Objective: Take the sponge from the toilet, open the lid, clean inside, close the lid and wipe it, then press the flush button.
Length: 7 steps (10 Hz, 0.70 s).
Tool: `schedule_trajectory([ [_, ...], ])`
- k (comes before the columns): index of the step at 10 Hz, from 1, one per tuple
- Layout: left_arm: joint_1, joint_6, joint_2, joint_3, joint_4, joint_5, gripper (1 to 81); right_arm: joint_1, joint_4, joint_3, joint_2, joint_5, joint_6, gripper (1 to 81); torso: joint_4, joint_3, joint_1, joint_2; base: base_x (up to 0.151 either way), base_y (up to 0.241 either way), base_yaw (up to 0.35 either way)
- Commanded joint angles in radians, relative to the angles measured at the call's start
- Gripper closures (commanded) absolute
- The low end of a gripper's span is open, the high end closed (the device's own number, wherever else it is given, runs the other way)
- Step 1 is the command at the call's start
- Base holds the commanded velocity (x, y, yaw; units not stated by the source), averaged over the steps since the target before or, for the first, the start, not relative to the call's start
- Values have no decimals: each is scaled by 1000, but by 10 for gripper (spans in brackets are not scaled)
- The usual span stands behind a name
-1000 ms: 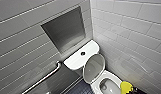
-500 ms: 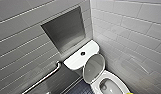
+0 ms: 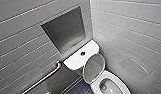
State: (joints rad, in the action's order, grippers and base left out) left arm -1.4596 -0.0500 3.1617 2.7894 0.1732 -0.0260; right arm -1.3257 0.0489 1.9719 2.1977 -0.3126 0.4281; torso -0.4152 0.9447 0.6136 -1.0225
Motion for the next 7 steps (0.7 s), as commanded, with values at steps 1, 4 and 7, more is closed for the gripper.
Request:
schedule_trajectory([
  [1, -15, 6, -9, 6, 25, -87, 10, -218, -56, 119, 104, -36, -2, 811, 0, 0, 0, 0, 0, 0, 0],
  [4, -14, 6, -14, 6, 35, -88, 10, -318, -43, 129, 170, -29, -11, 811, 0, 0, -2, 0, 0, 0, 0],
  [7, -14, 6, -24, 6, 38, -91, 10, -381, 196, 214, 298, -66, -297, 811, 0, -1, -2, -1, 0, 0, 0],
])
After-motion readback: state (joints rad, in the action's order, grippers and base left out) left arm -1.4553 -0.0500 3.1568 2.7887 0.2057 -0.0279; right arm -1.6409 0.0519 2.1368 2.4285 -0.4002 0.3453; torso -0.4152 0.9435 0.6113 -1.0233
